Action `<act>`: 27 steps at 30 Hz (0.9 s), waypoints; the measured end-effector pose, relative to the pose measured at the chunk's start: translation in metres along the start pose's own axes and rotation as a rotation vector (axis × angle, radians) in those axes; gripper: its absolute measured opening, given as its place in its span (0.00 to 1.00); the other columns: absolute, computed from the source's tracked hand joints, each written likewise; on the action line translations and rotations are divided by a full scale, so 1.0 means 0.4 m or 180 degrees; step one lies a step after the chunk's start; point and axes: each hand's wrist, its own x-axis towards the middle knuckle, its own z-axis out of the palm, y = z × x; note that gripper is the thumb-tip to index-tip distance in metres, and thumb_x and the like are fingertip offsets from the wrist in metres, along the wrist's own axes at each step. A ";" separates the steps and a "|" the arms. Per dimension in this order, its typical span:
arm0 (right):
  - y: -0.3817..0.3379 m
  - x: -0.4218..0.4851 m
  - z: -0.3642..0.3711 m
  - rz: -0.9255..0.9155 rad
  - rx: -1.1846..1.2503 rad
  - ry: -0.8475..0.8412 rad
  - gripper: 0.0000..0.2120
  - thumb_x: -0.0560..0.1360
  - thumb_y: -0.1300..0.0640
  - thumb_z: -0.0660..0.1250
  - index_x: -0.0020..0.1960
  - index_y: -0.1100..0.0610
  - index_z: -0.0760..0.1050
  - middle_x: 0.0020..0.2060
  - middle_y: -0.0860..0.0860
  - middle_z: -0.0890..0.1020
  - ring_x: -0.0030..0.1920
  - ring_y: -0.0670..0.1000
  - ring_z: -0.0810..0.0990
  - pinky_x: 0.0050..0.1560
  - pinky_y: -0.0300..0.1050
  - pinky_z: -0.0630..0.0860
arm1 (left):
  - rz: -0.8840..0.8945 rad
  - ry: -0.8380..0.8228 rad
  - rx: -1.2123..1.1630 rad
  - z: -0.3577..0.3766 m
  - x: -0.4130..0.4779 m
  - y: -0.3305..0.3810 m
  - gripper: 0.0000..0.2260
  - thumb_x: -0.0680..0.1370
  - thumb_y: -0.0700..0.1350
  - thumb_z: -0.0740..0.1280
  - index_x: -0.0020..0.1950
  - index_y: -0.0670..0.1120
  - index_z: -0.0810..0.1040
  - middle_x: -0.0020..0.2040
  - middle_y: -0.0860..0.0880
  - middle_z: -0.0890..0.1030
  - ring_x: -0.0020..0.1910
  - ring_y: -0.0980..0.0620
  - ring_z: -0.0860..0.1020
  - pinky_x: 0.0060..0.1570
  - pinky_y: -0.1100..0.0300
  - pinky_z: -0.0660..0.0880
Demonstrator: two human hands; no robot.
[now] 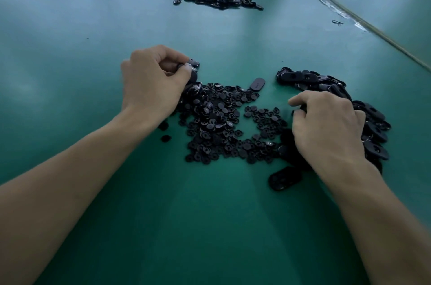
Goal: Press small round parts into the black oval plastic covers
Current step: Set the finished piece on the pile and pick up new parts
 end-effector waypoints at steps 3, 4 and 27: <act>0.001 0.001 0.006 -0.0035 0.0091 0.0276 0.15 0.78 0.63 0.63 0.57 0.46 0.82 0.37 0.46 0.79 0.57 0.57 0.74 0.50 0.48 0.55 | -0.0239 0.0040 0.0134 -0.007 0.007 -0.010 0.03 0.72 0.53 0.73 0.44 0.57 0.84 0.38 0.59 0.84 0.42 0.54 0.84 0.49 0.50 0.82; 0.000 0.002 0.007 -0.0087 0.0128 0.0363 0.15 0.78 0.63 0.64 0.56 0.46 0.82 0.33 0.43 0.75 0.56 0.56 0.74 0.49 0.47 0.54 | -0.0236 0.0068 0.0233 -0.009 0.008 -0.011 0.04 0.72 0.54 0.73 0.44 0.57 0.84 0.39 0.59 0.83 0.44 0.54 0.84 0.51 0.51 0.81; -0.081 -0.041 0.013 -0.1428 0.2270 0.0954 0.05 0.73 0.60 0.75 0.47 0.56 0.80 0.36 0.41 0.80 0.38 0.42 0.79 0.39 0.27 0.72 | 0.0150 -0.1162 -0.1629 0.049 -0.122 0.094 0.05 0.78 0.45 0.72 0.44 0.45 0.83 0.35 0.48 0.85 0.33 0.48 0.85 0.31 0.58 0.81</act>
